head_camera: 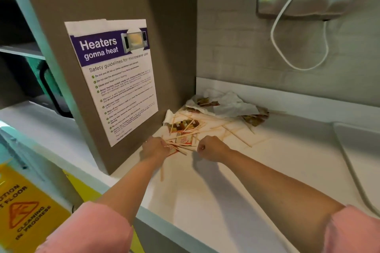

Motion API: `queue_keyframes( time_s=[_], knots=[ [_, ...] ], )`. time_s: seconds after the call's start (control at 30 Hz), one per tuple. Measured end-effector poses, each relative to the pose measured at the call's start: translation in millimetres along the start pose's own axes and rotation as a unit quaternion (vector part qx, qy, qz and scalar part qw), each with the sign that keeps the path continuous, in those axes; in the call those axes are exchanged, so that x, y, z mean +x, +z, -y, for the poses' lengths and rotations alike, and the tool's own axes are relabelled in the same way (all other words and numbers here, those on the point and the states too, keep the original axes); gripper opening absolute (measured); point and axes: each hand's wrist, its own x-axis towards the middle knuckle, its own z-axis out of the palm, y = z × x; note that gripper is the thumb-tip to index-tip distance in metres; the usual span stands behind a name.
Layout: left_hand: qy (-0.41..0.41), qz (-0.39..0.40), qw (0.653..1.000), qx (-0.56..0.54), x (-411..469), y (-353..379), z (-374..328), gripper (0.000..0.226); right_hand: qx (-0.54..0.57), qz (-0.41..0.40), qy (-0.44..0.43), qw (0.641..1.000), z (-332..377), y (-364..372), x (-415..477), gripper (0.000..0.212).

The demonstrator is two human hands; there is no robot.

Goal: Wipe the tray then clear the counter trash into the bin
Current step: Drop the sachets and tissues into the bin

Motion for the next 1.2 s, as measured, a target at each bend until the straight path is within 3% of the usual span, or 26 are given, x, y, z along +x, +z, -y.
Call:
queue_keyframes(
  time_s=[0.2, 0.4, 0.53, 0.7, 0.8, 0.87, 0.97, 1.2],
  knots=[
    [-0.007, 0.026, 0.984, 0.177, 12.1, 14.2, -6.4, 0.056, 0.013, -0.023, 0.002, 1.0, -8.0, 2.0, 39.0, 0.02],
    [-0.036, 0.074, 0.985, 0.15, 19.5, 13.2, -6.3, 0.068, 0.004, -0.052, -0.027, 0.998, -11.6, 3.5, 66.8, 0.026],
    [-0.042, 0.07, 0.996, 0.029, 17.0, 14.2, -9.8, 0.047, 0.004, -0.071, -0.044, 0.997, -7.5, 8.2, 78.9, 0.025],
    [0.017, 0.043, 0.999, 0.017, 13.2, -3.0, -25.7, 0.025, -0.013, -0.07, -0.05, 0.996, -2.3, 11.8, 86.9, 0.044],
    [0.026, 0.035, 0.999, -0.03, 18.6, -15.4, -29.8, 0.006, -0.008, -0.063, -0.033, 0.997, 0.0, 10.6, 95.9, 0.029],
    [0.028, 0.027, 0.998, -0.047, 26.1, -22.4, -31.4, 0.016, 0.013, -0.051, -0.021, 0.998, 0.1, 9.8, 100.5, 0.017],
    [0.018, 0.011, 0.995, -0.093, 40.7, -28.3, -33.6, 0.012, 0.017, -0.059, -0.018, 0.998, -1.3, 8.0, 106.9, 0.013],
    [0.029, 0.02, 0.987, -0.159, 63.1, -27.7, -43.3, 0.006, -0.064, -0.039, 0.02, 0.997, 2.2, 10.3, 122.4, 0.03]
  ],
)
